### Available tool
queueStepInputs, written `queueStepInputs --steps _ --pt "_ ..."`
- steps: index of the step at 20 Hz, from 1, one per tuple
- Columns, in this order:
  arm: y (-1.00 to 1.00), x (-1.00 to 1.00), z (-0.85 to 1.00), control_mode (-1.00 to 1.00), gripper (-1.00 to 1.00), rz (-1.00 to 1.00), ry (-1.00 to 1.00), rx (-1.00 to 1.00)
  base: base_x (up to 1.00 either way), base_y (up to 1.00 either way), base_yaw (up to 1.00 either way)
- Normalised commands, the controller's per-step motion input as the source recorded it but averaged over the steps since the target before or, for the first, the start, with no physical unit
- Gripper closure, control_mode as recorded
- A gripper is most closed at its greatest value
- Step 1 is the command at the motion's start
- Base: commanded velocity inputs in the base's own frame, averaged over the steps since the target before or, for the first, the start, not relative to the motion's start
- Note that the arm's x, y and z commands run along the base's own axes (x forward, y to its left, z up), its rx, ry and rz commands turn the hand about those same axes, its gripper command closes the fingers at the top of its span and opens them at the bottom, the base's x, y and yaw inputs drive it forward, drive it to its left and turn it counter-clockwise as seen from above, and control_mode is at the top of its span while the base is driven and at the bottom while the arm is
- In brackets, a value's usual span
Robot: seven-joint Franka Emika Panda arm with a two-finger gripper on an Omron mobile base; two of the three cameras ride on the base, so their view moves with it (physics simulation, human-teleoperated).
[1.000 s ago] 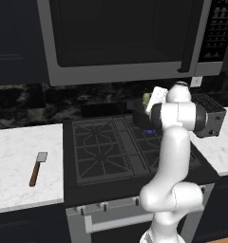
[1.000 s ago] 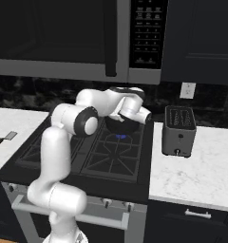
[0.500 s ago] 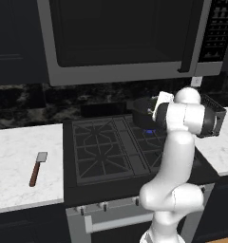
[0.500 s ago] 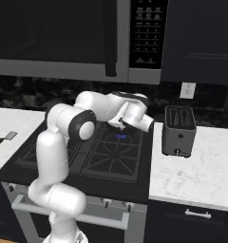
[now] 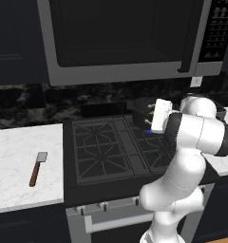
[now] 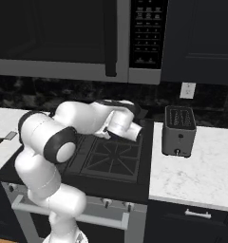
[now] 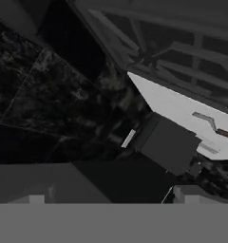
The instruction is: Put the corn and cucumber in the pot. Retrieve the spatula and lightly stir the vegetables in the pot.
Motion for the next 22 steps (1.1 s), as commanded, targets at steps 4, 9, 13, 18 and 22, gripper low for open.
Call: queueStepInputs --steps 4,9,13,18,22 --pt "1.0 -1.0 0.0 -1.0 -1.0 0.31 0.0 -0.32 0.0 0.0 0.0" --pt "1.0 -1.0 0.0 -1.0 -1.0 0.35 0.0 -0.39 0.0 0.0 0.0" --pt "1.0 -1.0 0.0 -1.0 -1.0 0.29 -0.05 -0.37 0.0 0.0 0.0" --pt "1.0 -1.0 0.0 -1.0 -1.0 0.24 -0.13 -0.3 0.0 0.0 0.0" --pt "1.0 -0.85 0.0 -1.0 -1.0 0.31 -0.16 -0.33 0.0 0.0 0.0"
